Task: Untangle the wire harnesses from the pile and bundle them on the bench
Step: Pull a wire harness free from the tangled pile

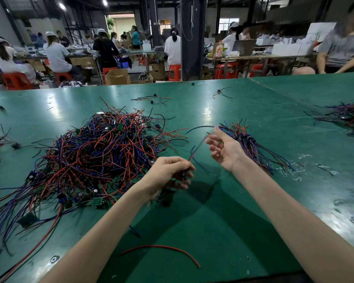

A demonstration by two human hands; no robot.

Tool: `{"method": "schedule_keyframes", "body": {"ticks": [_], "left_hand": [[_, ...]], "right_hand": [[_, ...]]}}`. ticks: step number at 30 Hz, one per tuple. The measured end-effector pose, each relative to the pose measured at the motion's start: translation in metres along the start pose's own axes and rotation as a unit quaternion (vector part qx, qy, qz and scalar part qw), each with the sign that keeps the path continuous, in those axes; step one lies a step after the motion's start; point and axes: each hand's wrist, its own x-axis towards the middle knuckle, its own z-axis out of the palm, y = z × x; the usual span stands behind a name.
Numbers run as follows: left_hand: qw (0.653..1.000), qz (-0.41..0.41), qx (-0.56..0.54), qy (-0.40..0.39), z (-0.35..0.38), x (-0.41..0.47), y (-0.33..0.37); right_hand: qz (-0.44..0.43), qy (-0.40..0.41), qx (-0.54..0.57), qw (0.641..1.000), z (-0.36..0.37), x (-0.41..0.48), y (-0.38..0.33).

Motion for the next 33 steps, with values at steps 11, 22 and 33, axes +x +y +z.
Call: {"method": "schedule_keyframes", "body": {"ticks": [11, 22, 33], "left_hand": [[0.974, 0.104, -0.151, 0.136, -0.008, 0.001, 0.019], [0.985, 0.093, -0.121, 0.086, -0.006, 0.004, 0.014], [0.966, 0.142, -0.118, 0.183, -0.012, 0.003, 0.018]], "right_hand": [[-0.114, -0.262, -0.173, 0.943, 0.032, -0.048, 0.055], [-0.095, -0.222, -0.129, 0.962, 0.035, -0.060, 0.042], [-0.064, -0.284, -0.256, 0.922, 0.032, -0.063, 0.041]]}}
